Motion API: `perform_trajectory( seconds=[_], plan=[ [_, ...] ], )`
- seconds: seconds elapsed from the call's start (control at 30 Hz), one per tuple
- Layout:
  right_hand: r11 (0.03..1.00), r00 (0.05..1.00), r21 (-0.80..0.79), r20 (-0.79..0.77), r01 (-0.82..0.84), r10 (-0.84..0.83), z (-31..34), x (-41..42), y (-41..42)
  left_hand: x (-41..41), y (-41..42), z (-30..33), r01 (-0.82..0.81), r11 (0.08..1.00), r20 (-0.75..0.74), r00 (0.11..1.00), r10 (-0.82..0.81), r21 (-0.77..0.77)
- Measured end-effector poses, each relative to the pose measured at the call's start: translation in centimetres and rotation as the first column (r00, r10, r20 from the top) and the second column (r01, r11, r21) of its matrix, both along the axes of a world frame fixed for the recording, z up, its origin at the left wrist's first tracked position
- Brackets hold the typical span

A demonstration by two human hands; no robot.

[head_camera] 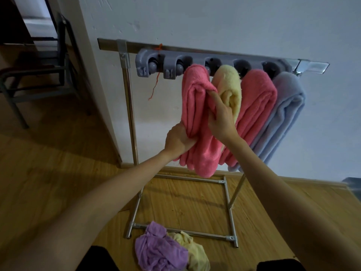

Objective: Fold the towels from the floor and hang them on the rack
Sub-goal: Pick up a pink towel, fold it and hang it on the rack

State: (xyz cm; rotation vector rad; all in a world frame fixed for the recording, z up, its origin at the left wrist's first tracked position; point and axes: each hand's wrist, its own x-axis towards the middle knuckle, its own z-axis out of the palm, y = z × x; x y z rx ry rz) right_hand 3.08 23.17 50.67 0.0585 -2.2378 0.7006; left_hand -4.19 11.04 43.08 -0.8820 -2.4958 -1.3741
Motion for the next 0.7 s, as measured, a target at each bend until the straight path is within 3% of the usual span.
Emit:
perform_trajectory(
  seconds=[0.2, 0.27, 0.37, 0.5, 0.6, 0.7],
  plan=[
    [0.996, 0.994, -0.03, -0.071, 0.086, -0.088, -2.2, 0.7, -1.7, -1.9, -1.8, -1.3, -0.118, 0.993, 0.044, 0.992, 0.119, -0.017],
    [0.988, 0.984, -0.107, -0.125, 0.116, -0.129, -3.4, 0.6, -2.8, -2.9, -3.0, -1.3, -0.162, 0.986, -0.026, 0.987, 0.161, -0.046],
    [0.952, 0.977, -0.241, -0.045, 0.19, -0.206, -5.2, -0.2, -3.9, -4.0, -4.7, -0.7, -0.201, 0.978, -0.107, 0.975, 0.195, -0.051],
    [0.912, 0.935, -0.225, -0.001, 0.344, -0.354, -6.3, -0.8, -6.3, -5.1, -6.0, -0.3, -0.243, 0.968, -0.224, 0.948, 0.224, -0.06],
    [0.938, 0.955, -0.23, -0.082, 0.26, -0.285, -6.0, -1.0, -8.7, -5.5, -6.6, 0.6, -0.253, 0.965, -0.31, 0.925, 0.22, -0.072],
    [0.914, 0.986, -0.378, -0.021, 0.146, -0.166, -5.3, -1.5, -9.8, -6.2, -7.3, 1.3, -0.263, 0.96, -0.341, 0.915, 0.215, -0.099]
  ],
)
